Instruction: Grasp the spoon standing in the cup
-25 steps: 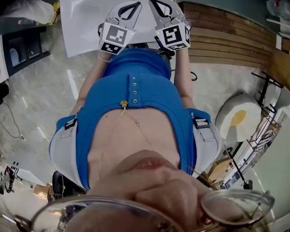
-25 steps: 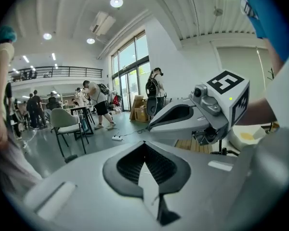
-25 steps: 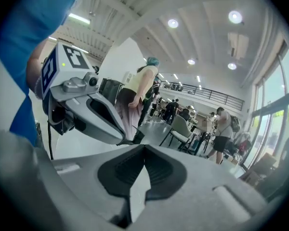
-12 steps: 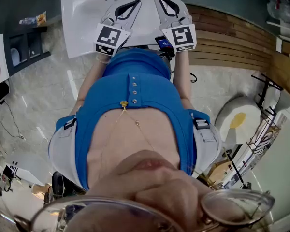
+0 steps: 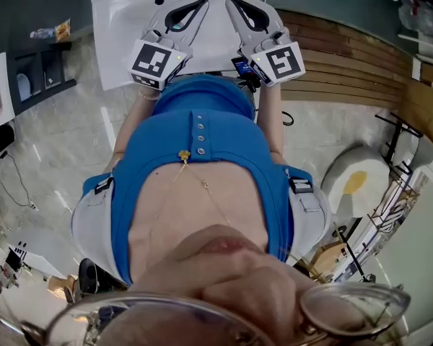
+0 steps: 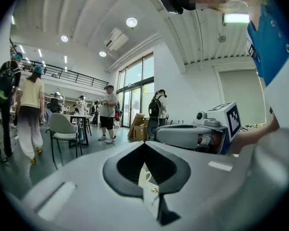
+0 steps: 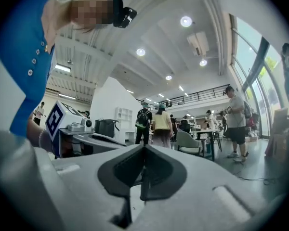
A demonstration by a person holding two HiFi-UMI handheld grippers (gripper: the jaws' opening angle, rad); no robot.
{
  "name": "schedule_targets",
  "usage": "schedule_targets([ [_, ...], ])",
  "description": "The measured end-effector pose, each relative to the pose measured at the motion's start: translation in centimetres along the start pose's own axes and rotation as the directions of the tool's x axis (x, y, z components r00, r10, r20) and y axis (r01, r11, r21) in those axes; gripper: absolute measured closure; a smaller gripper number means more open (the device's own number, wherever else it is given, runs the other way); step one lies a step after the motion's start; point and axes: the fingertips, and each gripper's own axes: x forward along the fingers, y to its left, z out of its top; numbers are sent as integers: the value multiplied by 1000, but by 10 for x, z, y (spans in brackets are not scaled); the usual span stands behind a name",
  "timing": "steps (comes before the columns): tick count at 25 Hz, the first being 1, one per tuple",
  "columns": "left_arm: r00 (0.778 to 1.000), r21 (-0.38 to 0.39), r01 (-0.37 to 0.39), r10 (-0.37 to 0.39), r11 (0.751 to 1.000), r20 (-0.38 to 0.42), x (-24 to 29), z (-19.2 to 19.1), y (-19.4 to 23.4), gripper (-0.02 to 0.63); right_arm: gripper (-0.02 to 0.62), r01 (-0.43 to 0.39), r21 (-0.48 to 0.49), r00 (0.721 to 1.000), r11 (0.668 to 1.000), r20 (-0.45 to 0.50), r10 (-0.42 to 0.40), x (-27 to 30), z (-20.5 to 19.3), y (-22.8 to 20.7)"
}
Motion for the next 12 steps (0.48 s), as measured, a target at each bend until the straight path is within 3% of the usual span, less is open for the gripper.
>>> schedule_targets([
  [8,1000,-52,6,-5,999,20,-6,29,-5,606,594,-42,31,998,999,56,41,-1,18,7],
  [12,997,-57,36,-32,998,69,-8,38,-9,606,594,-54,59,995,997,86,49,-2,24,7],
])
